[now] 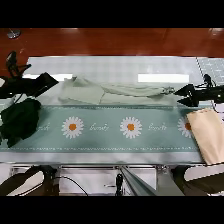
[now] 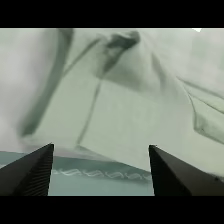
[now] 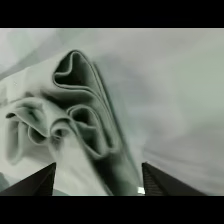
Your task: Fold the shirts.
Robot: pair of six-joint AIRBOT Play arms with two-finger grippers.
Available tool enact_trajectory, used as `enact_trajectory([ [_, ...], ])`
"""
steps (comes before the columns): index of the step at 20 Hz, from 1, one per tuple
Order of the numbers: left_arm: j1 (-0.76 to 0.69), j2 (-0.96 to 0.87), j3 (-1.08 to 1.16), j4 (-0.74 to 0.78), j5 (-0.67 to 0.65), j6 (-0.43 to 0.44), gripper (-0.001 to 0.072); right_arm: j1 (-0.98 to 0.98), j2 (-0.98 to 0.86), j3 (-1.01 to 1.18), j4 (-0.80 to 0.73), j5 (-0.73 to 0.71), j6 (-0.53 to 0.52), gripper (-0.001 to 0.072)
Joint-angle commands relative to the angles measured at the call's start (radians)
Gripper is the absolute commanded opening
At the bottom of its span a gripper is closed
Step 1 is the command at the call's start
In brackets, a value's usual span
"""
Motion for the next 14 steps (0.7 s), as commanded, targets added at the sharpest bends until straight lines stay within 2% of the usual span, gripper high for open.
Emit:
enact_trajectory([
  [1,-0.095,0.009,-0.032,-0.023,0.027,0.006,0.0704,0.084,-0.037,-0.003,0.042,-0.029,-0.005,0.0624],
  [2,-0.118,-0.001,-0.032,-0.023,0.027,0.006,0.0703,0.114,-0.037,-0.003,0.042,-0.036,-0.006,0.062],
  [3,-0.141,-0.012,-0.032,-0.024,0.027,0.006,0.0703,0.136,-0.037,0.001,0.042,-0.035,-0.004,0.0546],
  [5,-0.171,-0.026,-0.032,-0.045,0.026,0.007,0.0701,0.153,-0.032,0.023,0.041,0.007,-0.001,0.0022],
  [6,-0.181,-0.028,-0.032,-0.056,0.027,0.007,0.0687,0.147,-0.018,0.031,0.037,0.029,-0.006,0.0018],
  [7,-0.185,-0.027,-0.031,-0.066,0.024,0.008,0.0524,0.135,0.014,0.031,0.027,0.042,-0.006,0.0017],
  [8,-0.187,-0.027,-0.025,-0.069,0.016,0.017,0.0122,0.121,0.053,0.031,0.002,0.061,-0.006,0.0017],
  [9,-0.193,-0.027,-0.015,-0.085,0.005,0.063,0.0019,0.104,0.103,0.03,-0.043,0.086,-0.006,0.0017],
  [11,-0.217,-0.027,0.014,-0.136,-0.002,0.124,0.002,0.063,0.23,-0.002,-0.127,0.125,-0.006,0.0017],
  [14,-0.322,-0.043,0.079,-0.148,0.037,0.134,0.002,0.019,0.491,-0.144,-0.142,0.113,-0.03,0.0017],
])
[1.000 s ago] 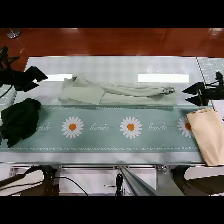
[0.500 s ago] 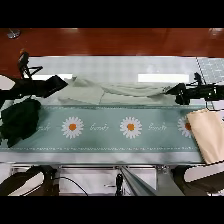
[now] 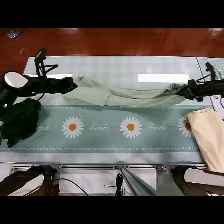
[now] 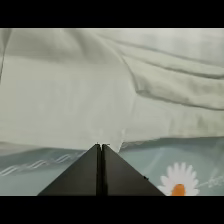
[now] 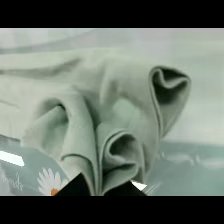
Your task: Fold the shirts.
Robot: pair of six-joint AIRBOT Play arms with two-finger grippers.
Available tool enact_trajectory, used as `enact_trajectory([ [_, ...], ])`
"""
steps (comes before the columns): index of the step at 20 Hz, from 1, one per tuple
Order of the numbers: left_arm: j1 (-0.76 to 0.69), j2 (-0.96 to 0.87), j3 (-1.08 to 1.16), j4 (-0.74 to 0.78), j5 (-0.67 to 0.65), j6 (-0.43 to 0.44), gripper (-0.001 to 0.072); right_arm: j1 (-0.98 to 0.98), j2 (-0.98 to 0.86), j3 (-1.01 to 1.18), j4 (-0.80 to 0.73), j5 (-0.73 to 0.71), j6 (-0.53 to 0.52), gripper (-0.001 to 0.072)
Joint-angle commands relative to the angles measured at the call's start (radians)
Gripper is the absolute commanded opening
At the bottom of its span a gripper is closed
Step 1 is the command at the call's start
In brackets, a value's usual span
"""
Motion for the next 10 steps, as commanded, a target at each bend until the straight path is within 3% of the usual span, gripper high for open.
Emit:
enact_trajectory([
  [1,-0.119,-0.031,0.072,-0.032,0.042,0.035,0.0019,-0.035,0.292,-0.146,-0.048,0.011,-0.019,0.0017],
  [6,-0.382,-0.283,0.293,-0.024,0.058,0.026,0.0018,-0.03,0.642,-0.325,0.008,0.031,0.033,0.0018],
  [10,-0.533,-0.534,0.525,0.037,-0.019,-0.086,0.0017,-0.03,0.783,-0.329,0.031,0.056,0.097,0.0018],
])
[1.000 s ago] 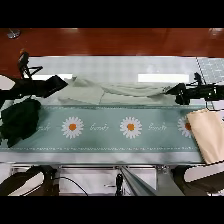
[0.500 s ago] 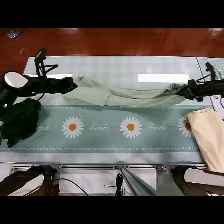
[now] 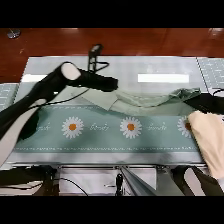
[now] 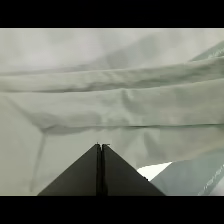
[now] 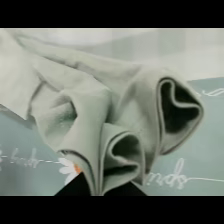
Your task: Fold the shirts.
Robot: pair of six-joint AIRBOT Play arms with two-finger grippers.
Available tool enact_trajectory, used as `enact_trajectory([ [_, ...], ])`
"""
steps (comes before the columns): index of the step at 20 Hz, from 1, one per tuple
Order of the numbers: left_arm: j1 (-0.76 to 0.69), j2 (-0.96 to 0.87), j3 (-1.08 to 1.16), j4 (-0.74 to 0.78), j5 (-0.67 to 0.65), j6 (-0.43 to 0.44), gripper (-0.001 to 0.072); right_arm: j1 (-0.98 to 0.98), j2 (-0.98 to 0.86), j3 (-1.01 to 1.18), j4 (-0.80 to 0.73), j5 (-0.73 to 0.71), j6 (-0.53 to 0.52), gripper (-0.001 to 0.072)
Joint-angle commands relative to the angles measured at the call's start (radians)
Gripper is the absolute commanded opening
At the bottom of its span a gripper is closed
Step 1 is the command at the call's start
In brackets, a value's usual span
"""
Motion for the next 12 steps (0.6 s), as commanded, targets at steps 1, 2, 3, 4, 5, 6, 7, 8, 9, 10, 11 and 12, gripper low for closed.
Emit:
enact_trajectory([
  [1,-0.142,-0.211,0.203,0.03,-0.085,-0.09,0.0018,0.0,0.136,-0.026,0.025,0.022,0.057,0.0017],
  [2,-0.174,-0.253,0.246,0.03,-0.108,-0.112,0.0017,0.0,0.149,-0.026,0.03,0.033,0.065,0.0017],
  [3,-0.204,-0.288,0.278,0.03,-0.12,-0.134,0.0017,0.0,0.159,-0.026,0.031,0.043,0.073,0.0018],
  [4,-0.237,-0.32,0.301,0.029,-0.12,-0.163,0.0018,0.0,0.167,-0.026,0.035,0.048,0.08,0.0018],
  [5,-0.268,-0.346,0.316,0.026,-0.121,-0.178,0.0018,0.0,0.174,-0.026,0.04,0.051,0.08,0.0017],
  [6,-0.301,-0.37,0.325,0.002,-0.122,-0.177,0.0018,0.0,0.175,-0.026,0.053,0.051,0.08,0.0018],
  [7,-0.332,-0.39,0.328,-0.037,-0.12,-0.177,0.0018,0.0,0.175,-0.026,0.066,0.05,0.08,0.0017],
  [8,-0.361,-0.407,0.328,-0.083,-0.12,-0.175,0.0018,0.0,0.175,-0.026,0.074,0.048,0.079,0.0018],
  [9,-0.385,-0.418,0.328,-0.116,-0.12,-0.159,0.0018,0.0,0.175,-0.026,0.074,0.047,0.08,0.0018],
  [10,-0.403,-0.422,0.328,-0.129,-0.119,-0.144,0.0019,0.0,0.175,-0.026,0.074,0.047,0.08,0.0018],
  [11,-0.407,-0.42,0.332,-0.128,-0.123,-0.131,0.0019,0.0,0.175,-0.026,0.075,0.048,0.08,0.0018],
  [12,-0.396,-0.42,0.343,-0.128,-0.134,-0.132,0.0019,0.0,0.175,-0.026,0.074,0.05,0.08,0.0018],
])
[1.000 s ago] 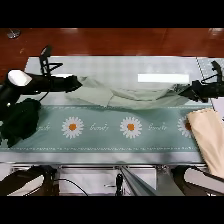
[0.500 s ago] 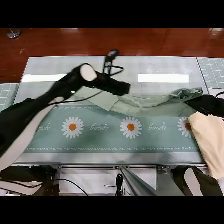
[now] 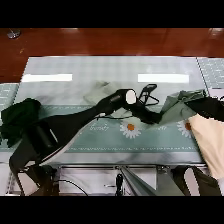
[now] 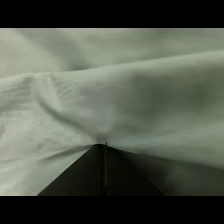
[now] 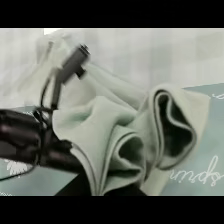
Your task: Fold the shirts.
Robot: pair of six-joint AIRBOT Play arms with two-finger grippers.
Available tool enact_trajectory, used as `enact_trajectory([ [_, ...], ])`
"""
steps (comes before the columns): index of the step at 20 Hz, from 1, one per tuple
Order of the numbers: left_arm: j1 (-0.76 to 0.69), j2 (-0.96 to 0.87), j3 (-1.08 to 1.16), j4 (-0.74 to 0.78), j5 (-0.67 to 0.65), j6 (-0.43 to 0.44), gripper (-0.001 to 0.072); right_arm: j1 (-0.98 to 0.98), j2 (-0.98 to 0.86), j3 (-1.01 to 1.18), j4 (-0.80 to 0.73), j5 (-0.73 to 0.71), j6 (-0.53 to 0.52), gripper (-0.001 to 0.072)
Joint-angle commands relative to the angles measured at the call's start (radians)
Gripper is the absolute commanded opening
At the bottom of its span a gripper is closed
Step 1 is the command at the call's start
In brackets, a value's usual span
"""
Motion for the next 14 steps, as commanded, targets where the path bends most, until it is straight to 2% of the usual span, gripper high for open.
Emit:
enact_trajectory([
  [1,0.0,-0.021,0.043,-0.039,-0.039,0.014,0.0018,0.0,0.005,0.0,0.015,0.006,0.005,0.0018],
  [5,0.241,0.064,0.084,-0.031,-0.119,0.008,0.0018,0.019,0.004,0.002,0.062,-0.005,0.003,0.0018],
  [8,0.481,0.188,0.083,0.032,-0.212,-0.039,0.0018,0.18,-0.037,0.027,0.083,-0.089,0.011,0.0018],
  [10,0.62,0.318,0.077,0.087,-0.27,-0.018,0.0018,0.333,-0.134,0.089,0.085,-0.172,0.027,0.0018],
  [12,0.719,0.485,0.032,0.113,-0.266,0.009,0.0019,0.498,-0.28,0.183,0.084,-0.259,0.036,0.0018],
  [14,0.79,0.681,-0.074,0.113,-0.25,0.076,0.0019,0.647,-0.465,0.304,0.071,-0.313,0.039,0.0018],
])
